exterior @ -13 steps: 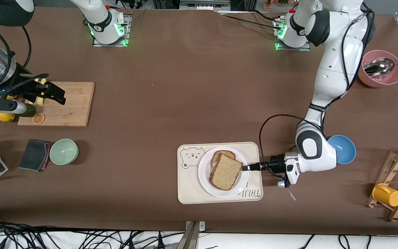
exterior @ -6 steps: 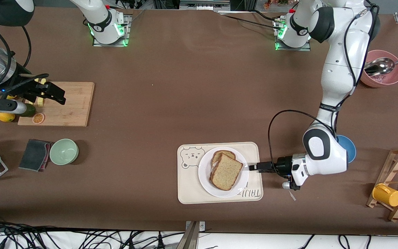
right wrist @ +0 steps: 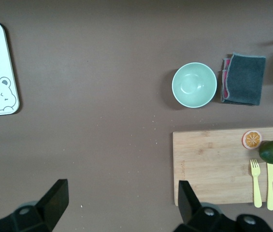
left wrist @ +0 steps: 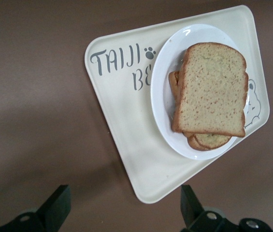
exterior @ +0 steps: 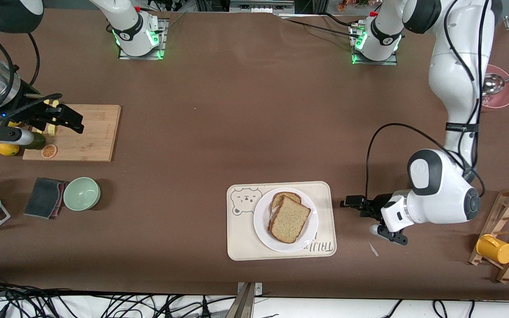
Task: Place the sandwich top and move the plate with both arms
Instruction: 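Open the left gripper and draw it back from the plate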
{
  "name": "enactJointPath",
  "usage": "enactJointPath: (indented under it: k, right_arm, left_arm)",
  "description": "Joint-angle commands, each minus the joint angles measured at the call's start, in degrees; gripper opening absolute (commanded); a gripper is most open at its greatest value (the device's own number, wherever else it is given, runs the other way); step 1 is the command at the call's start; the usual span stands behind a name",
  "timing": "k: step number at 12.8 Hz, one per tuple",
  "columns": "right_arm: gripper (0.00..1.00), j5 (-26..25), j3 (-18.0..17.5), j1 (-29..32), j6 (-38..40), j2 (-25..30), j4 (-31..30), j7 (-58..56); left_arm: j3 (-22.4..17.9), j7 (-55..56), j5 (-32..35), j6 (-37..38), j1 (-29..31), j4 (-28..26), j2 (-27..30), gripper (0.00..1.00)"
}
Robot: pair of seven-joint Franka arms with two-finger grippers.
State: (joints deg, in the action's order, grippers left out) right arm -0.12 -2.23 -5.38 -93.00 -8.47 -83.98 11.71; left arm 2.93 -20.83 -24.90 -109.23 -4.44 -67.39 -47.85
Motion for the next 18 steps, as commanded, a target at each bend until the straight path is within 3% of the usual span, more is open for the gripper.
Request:
enactJointPath:
  k: [1,7,11,15,18]
  right_arm:
    - [1.00,-0.41,-0.06,-0.07,0.10,1.26,-0.83,0.42]
    - [1.00,-0.41,-0.06,-0.07,0.10,1.26,-0.83,0.33]
    - [1.00,-0.41,-0.06,-0.07,0.10,1.26,-0.83,0.42]
    - [1.00,-0.41,-0.06,-0.07,0.10,1.26,-0.83,0.33]
    - [1.00,-0.41,-0.06,-0.07,0.10,1.26,-0.83,0.42]
  left_arm:
    - [-0.20,3.41,12.27,6.82,-0.48,-1.43,6.51,1.00]
    - [0.50,19.31,27.96,17.56,-3.20,-3.26,21.01,1.00]
    - [0.68,25.14,28.06,18.35,-3.21,-6.52,28.76,1.00]
    - [0.41,25.92,26.74,17.48,0.91,-20.30,42.63,1.00]
    - [1.55,25.48,26.57,17.48,4.52,-22.95,43.71,1.00]
